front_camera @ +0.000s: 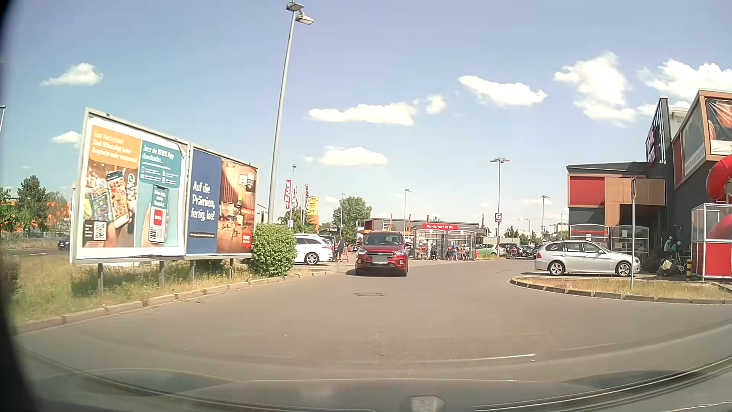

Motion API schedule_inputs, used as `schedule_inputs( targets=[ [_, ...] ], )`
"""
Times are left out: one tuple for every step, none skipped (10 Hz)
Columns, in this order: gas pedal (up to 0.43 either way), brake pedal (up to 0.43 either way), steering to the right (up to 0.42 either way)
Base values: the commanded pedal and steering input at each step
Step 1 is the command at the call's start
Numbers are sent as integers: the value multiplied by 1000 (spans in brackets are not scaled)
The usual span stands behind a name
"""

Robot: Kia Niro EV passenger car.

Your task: Follow the waypoints while adhering to traffic rules and regulations

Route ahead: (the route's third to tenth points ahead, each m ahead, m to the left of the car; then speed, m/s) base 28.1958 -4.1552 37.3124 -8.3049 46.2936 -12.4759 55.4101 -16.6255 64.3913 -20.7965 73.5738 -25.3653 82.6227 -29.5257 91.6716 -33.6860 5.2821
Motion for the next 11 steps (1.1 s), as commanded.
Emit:
schedule_inputs(
  targets=[
    [20, 30, 96],
    [39, 30, 99],
    [47, 30, 100],
    [59, 30, 99],
    [59, 30, 98],
    [59, 30, 91],
    [59, 30, 84],
    [67, 30, 75],
    [67, 30, 66],
    [67, 30, 56],
    [79, 30, 43]
  ],
)
